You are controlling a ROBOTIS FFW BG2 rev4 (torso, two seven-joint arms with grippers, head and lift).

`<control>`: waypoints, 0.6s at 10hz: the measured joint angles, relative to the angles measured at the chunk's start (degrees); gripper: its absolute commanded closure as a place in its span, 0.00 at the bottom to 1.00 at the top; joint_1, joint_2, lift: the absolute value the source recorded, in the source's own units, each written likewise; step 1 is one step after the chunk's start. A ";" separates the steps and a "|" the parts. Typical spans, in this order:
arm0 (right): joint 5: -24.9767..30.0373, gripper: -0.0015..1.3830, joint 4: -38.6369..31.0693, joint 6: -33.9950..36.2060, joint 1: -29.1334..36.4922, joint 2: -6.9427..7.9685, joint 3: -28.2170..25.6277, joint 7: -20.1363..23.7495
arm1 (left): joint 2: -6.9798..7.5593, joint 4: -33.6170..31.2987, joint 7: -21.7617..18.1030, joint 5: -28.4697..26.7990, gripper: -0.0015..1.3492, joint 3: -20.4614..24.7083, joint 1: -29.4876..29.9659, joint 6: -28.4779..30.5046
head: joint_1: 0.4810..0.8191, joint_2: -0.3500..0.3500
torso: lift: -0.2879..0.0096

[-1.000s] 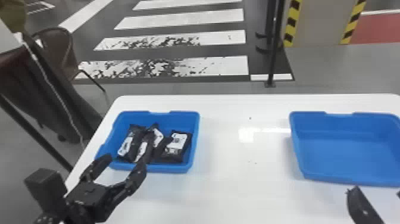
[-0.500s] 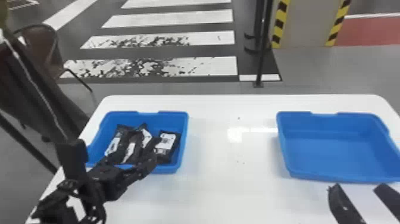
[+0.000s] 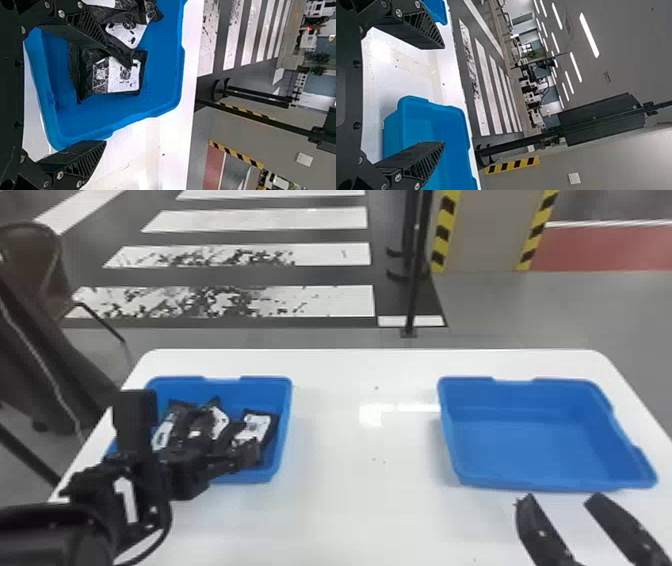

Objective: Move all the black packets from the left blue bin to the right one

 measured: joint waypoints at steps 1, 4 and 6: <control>-0.02 0.12 0.22 0.12 -0.26 -0.02 0.07 0.29 | 0.73 1.62 0.01 -0.60 0.14 -0.58 -2.81 2.93 | 0.63 0.59 | 0.50; -0.17 0.12 0.74 0.46 -0.87 -0.03 0.24 0.61 | 2.30 6.70 0.01 -1.13 0.15 -2.19 -8.70 8.32 | 0.63 0.60 | 0.50; -0.76 0.12 1.11 0.53 -0.96 -0.02 0.35 0.61 | 2.79 9.52 0.00 -1.67 0.17 -3.64 -11.01 11.78 | 0.63 0.59 | 0.50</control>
